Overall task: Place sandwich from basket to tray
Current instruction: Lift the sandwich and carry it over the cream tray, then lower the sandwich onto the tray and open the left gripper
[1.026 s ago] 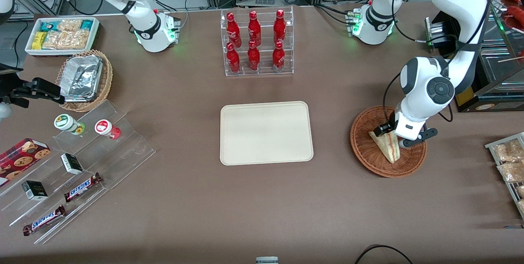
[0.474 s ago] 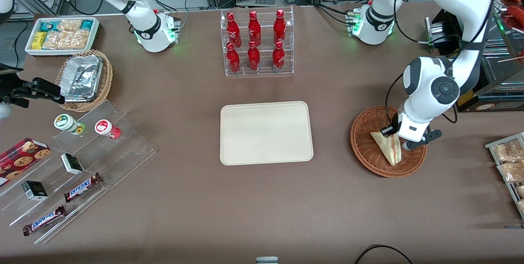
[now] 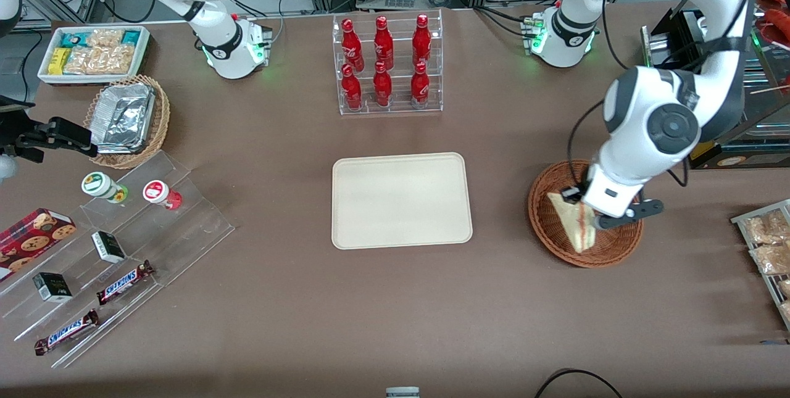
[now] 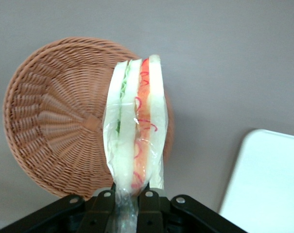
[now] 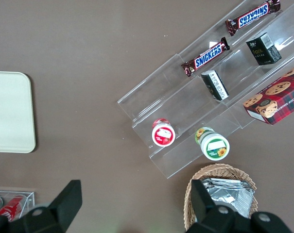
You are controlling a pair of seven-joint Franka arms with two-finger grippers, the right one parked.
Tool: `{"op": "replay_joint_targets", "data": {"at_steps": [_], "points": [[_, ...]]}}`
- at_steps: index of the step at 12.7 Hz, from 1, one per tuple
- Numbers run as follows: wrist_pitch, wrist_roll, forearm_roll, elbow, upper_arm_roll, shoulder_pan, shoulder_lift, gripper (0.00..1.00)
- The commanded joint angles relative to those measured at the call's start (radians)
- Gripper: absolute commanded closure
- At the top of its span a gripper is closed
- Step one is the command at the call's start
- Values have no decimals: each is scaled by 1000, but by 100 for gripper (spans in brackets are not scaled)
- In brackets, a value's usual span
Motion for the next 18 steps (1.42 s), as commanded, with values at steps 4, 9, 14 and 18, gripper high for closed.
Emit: {"op": "replay_joint_targets", "data": {"at_steps": [4,9,14,18], "points": [[-46,-149,8,242,11,-263,178,100],[-37,-264,23,411,12,-460,364,100],[5,-332,78,411,12,-560,461,100],[80,-378,83,411,14,-595,516,100]]}}
